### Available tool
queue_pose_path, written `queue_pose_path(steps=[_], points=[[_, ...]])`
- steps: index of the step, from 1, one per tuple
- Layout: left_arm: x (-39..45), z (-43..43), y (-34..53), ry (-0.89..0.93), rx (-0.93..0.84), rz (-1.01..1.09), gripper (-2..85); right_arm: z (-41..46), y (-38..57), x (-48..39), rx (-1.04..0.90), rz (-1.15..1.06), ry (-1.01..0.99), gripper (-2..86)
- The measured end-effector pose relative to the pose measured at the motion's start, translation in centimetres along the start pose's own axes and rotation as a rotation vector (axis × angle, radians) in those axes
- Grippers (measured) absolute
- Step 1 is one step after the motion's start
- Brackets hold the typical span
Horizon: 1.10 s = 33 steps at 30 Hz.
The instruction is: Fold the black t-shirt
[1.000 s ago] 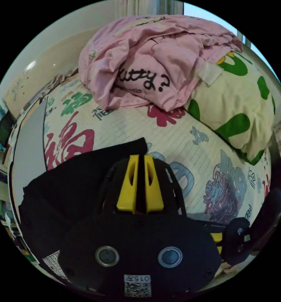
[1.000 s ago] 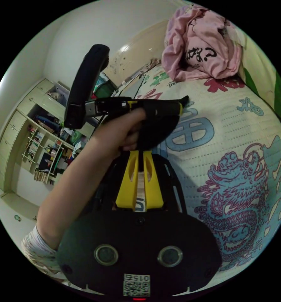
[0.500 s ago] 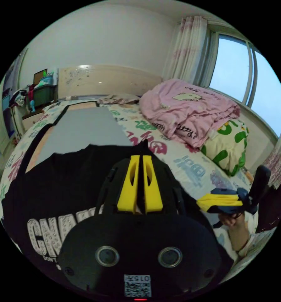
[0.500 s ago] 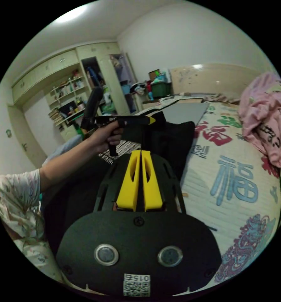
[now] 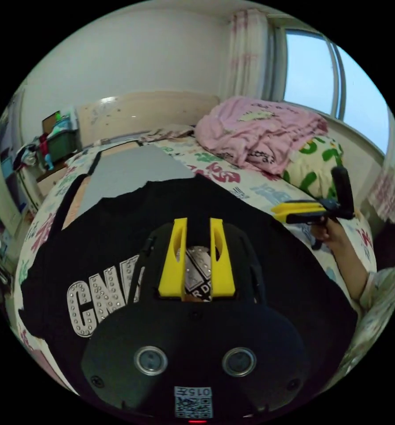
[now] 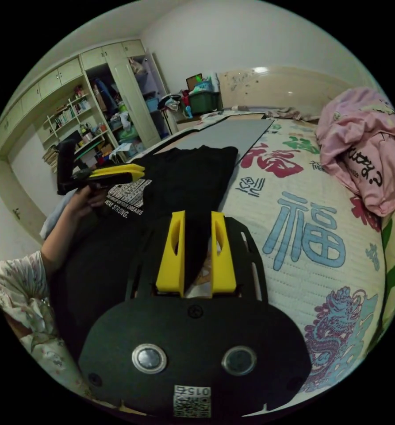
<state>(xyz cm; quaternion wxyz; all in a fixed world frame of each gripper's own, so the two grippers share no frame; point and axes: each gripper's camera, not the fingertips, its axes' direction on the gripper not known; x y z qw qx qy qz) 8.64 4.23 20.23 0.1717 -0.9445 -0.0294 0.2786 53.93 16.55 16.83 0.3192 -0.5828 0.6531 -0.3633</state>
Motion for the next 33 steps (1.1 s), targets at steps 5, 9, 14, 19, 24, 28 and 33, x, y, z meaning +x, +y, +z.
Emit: queue_pose_path(steps=[5, 9, 14, 19, 24, 28, 33], points=[[4.3, 3.1, -0.4, 0.263, -0.190, 0.250, 9.0, 1.3, 0.2, -0.1, -0.057, 0.035, -0.004, 6.8], [7.6, 5.3, 0.6, 0.228, -0.289, 0.390, 8.6, 1.3, 0.8, 0.0, -0.052, 0.063, -0.012, 3.8], [8.8, 5.9, 1.5, 0.225, -0.275, 0.440, 3.6, 1.4, 1.9, 0.7, -0.064, 0.128, -0.033, 0.8], [9.2, 7.0, 2.3, 0.249, -0.281, 0.444, 2.4, 1.6, 2.8, -0.9, -0.079, 0.080, 0.019, 1.8], [5.3, 3.3, 2.0, 0.319, -0.066, 0.253, 4.0, -2.5, 4.6, -3.2, 0.087, -0.052, 0.033, 4.7], [0.8, 4.9, 3.5, 0.124, -0.020, -0.030, 8.0, -1.3, 5.6, -9.1, 0.105, -0.280, -0.136, 7.9], [1.1, 12.5, 4.4, -0.051, -0.177, -0.095, 9.7, 3.5, 6.9, -14.1, -0.068, -0.411, -0.080, 10.3]])
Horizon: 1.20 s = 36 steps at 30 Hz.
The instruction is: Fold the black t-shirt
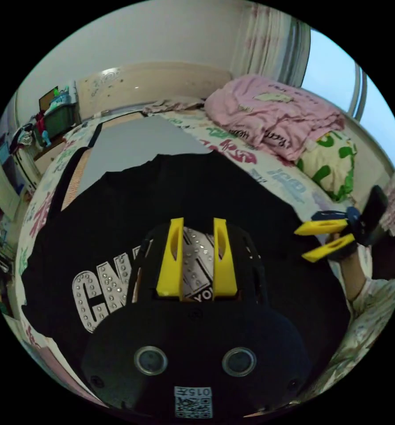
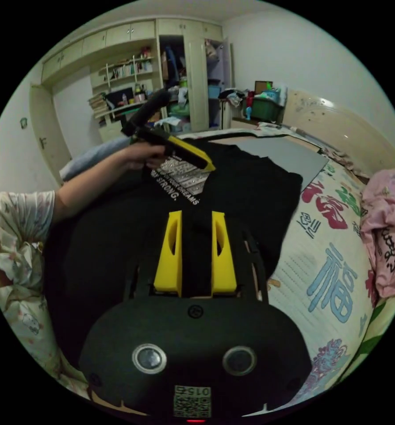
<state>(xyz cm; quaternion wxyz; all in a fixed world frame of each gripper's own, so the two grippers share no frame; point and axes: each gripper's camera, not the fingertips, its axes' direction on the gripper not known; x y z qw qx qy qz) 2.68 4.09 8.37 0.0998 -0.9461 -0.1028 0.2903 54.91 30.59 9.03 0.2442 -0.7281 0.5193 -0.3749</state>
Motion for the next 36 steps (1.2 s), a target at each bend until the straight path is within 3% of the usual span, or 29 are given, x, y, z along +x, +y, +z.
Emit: queue_pose_path(steps=[5, 8, 17, 24, 30, 33, 36], points=[[4.0, 4.5, 0.0, -0.080, -0.070, 0.028, 4.6, 2.0, 0.2, -1.9, -0.092, -0.015, 0.075, 4.9], [6.5, 5.4, 0.9, -0.119, -0.028, 0.053, 1.4, 1.4, 0.9, -2.2, -0.075, -0.033, 0.018, 0.1], [10.4, 9.7, 3.1, -0.115, 0.005, 0.033, 1.3, 1.7, 1.8, -4.0, -0.103, -0.060, 0.013, -0.9], [4.2, 2.3, 9.1, -0.224, 0.356, -0.396, 8.8, 0.9, 2.6, -3.9, -0.092, -0.030, -0.049, -0.8], [-6.9, -1.8, 21.2, -0.499, 0.272, -0.841, 10.8, -0.1, 3.2, -4.7, -0.091, -0.024, -0.059, -0.8], [-9.0, 1.7, 24.3, -0.496, 0.136, -0.918, 9.9, -0.7, 3.4, -5.1, -0.089, -0.019, -0.069, -0.8], [-8.5, 4.3, 24.4, -0.477, 0.149, -0.969, 8.6, -1.5, 3.7, -5.5, -0.087, -0.016, -0.076, -0.8]])
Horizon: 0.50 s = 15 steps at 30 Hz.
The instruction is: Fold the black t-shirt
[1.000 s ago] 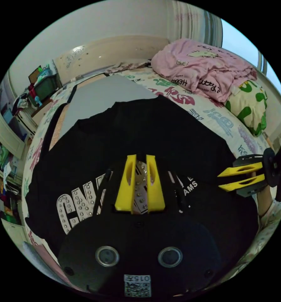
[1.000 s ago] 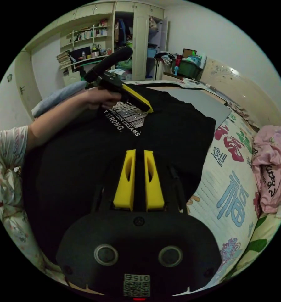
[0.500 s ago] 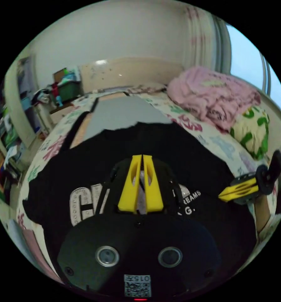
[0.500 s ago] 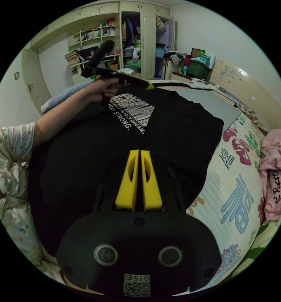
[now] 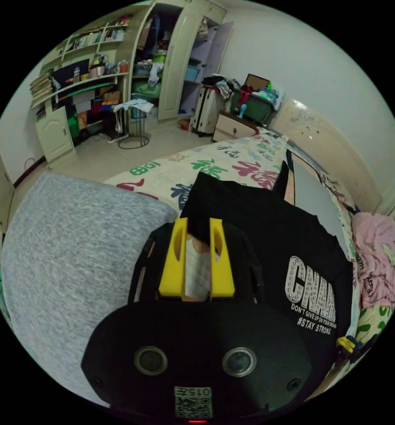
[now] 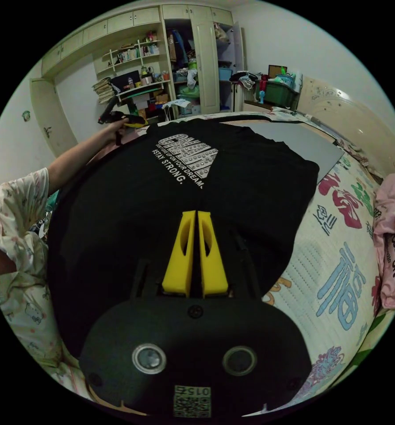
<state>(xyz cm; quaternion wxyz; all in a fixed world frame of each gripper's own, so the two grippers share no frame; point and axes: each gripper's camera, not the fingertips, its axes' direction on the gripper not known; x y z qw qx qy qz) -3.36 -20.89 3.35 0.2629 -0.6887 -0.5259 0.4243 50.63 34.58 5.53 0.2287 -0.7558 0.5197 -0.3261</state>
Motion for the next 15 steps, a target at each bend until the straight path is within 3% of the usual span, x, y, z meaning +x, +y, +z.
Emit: queue_pose_path(steps=[8, 15], points=[[7.2, 6.1, 1.3, -0.175, -0.152, -0.018, 10.7, -2.5, 0.7, -2.0, 0.000, -0.001, 0.002, -0.9], [10.2, 7.9, 3.6, -0.147, -0.124, 0.002, 1.6, -5.0, 1.1, -3.7, 0.000, 0.001, -0.002, -0.8]])
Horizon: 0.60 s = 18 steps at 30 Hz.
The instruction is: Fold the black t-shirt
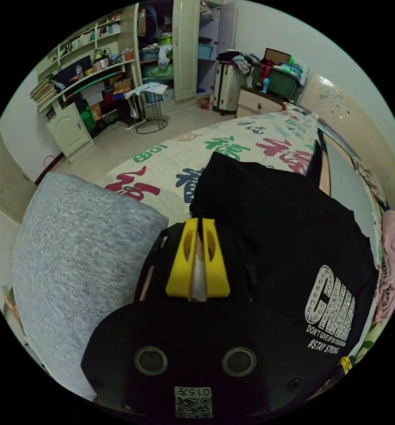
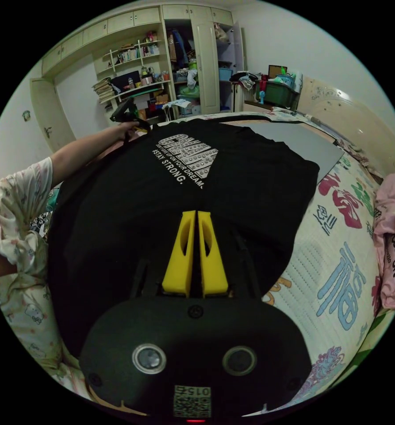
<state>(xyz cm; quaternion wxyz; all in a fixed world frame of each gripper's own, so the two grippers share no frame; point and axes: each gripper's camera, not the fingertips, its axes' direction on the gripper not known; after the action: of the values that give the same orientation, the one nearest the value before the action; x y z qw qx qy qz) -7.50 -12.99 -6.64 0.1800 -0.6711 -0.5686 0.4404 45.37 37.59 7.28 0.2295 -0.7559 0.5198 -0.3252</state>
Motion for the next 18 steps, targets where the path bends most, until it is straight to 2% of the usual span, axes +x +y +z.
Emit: queue_pose_path(steps=[1, 4, 6, 7, 9, 11, 14, 18], points=[[0.0, -0.2, 0.2, 0.021, 0.015, -0.007, 1.3, -0.5, 0.0, -0.3, 0.000, 0.000, -0.001, -0.8], [2.6, -4.5, 2.2, 0.069, 0.284, 0.100, 0.4, -1.9, 0.1, -1.1, 0.000, 0.001, -0.001, -0.8], [9.3, -8.8, 6.1, 0.030, 0.493, 0.452, 0.2, -2.8, 0.2, -1.6, 0.000, 0.002, -0.004, -0.8], [11.3, -9.5, 7.7, 0.039, 0.517, 0.585, 0.2, -3.4, 0.2, -1.8, 0.001, 0.003, -0.006, -0.8], [17.1, -10.1, 15.3, 0.032, 0.507, 1.035, 0.1, -4.4, 0.2, -2.3, 0.001, 0.004, -0.007, -0.8], [18.7, -8.8, 19.7, 0.020, 0.441, 1.202, 0.1, -5.7, 0.2, -3.0, 0.001, 0.004, -0.007, -0.8], [18.4, -6.4, 22.8, 0.000, 0.397, 1.251, 0.1, -7.5, 0.1, -3.7, 0.001, 0.006, -0.011, -0.6], [15.9, -5.5, 23.7, 0.107, 0.439, 1.172, 0.2, -9.9, -0.1, -4.3, 0.006, 0.012, -0.029, 0.4]])
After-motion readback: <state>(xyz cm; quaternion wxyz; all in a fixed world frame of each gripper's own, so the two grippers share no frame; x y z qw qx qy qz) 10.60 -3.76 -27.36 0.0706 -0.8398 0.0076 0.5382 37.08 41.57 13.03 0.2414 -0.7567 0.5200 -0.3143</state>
